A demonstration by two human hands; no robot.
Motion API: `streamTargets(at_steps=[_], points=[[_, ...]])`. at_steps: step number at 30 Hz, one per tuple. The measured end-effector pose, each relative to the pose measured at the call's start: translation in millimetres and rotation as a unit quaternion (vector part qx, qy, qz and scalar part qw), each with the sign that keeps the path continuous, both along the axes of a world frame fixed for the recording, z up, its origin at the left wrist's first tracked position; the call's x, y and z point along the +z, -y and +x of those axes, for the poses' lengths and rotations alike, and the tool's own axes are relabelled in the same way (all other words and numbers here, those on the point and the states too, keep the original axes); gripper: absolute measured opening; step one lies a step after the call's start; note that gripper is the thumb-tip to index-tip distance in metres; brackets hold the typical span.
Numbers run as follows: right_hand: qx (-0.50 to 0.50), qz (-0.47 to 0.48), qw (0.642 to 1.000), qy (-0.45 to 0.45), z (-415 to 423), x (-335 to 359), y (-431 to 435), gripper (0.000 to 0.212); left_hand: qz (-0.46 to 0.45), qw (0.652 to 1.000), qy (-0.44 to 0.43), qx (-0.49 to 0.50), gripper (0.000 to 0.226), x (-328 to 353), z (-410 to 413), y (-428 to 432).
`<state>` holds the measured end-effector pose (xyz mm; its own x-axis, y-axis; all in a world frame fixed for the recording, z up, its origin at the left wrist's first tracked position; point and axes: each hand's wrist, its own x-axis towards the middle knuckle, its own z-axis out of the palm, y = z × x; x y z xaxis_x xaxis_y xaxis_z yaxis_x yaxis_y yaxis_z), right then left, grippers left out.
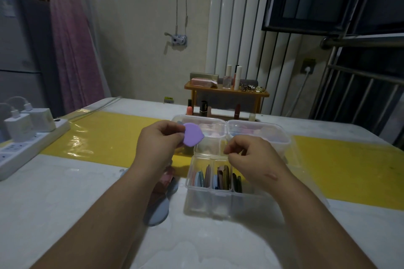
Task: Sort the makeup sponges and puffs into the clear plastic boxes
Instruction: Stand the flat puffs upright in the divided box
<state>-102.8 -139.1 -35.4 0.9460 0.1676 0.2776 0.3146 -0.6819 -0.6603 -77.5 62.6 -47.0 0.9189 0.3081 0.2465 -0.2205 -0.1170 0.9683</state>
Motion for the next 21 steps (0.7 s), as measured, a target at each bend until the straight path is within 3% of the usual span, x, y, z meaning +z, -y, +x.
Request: streamTargets(at_steps=[8,15,21], points=[[-0.001,0.02,1.0,0.004,2.0,-0.9,0.3,0.023,-0.02,0.999,0.009,-0.05,0.017,2.2,-5.3,7.3],[0.026,0.057,0.998,-0.001,1.2,-0.4,-0.5,0.042,-0.027,0.993,0.006,-0.114,0.015,1.0,-6.9,11.5],[0.052,0.08,0.995,0.03,-0.9,1.2,-1.1,0.043,-0.038,0.988,0.018,-0.145,0.016,1.2,-9.3,16.0]])
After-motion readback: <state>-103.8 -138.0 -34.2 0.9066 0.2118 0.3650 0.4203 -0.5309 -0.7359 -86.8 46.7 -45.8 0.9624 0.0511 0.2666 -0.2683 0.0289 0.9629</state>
